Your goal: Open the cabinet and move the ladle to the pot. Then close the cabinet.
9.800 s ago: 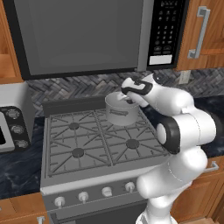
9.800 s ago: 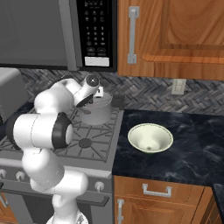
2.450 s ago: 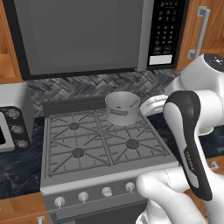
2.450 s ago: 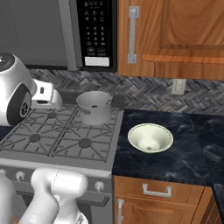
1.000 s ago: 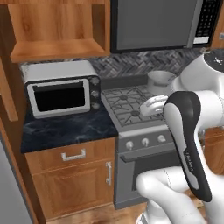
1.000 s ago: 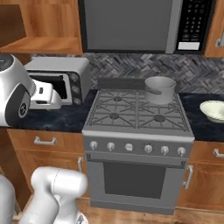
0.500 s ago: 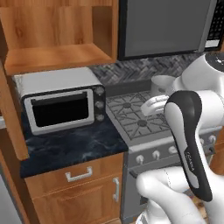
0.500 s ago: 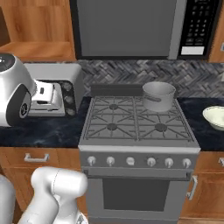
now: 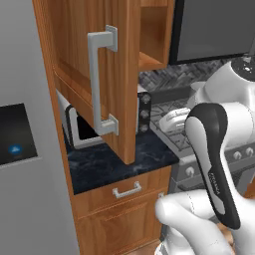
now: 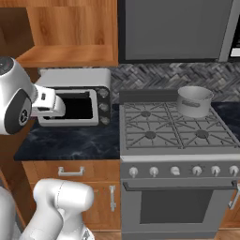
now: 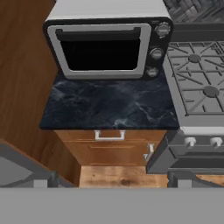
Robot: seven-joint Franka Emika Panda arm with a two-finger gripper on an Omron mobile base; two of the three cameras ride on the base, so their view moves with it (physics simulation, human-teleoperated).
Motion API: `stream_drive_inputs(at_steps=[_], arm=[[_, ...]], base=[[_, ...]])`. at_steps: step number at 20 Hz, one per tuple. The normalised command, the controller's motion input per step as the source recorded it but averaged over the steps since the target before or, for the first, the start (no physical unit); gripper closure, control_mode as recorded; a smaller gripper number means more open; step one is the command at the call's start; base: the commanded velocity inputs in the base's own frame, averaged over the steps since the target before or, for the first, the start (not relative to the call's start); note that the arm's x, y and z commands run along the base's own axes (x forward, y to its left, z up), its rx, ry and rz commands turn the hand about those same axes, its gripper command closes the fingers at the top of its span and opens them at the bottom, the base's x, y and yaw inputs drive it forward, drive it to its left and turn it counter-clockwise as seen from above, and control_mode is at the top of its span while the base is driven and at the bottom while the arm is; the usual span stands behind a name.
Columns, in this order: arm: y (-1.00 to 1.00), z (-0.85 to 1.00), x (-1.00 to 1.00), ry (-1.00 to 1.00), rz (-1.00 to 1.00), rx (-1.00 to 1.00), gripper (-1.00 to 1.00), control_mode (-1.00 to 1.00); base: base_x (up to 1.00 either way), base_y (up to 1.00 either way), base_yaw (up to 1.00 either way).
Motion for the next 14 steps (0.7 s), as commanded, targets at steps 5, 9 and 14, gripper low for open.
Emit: stream_drive_inputs(at_steps=[5, 9, 14], arm=[[0.00, 0.00, 0.00, 0.00, 0.00, 0.00, -1.00, 1.00], [0.00, 0.00, 0.00, 0.00, 0.00, 0.00, -1.00, 1.00], [0.00, 0.00, -0.01, 0.00, 0.01, 0.00, -1.00, -1.00]], base=[[0.50, 0.03, 0.00], [0.52, 0.00, 0.00], [0.11, 0.00, 0.02]])
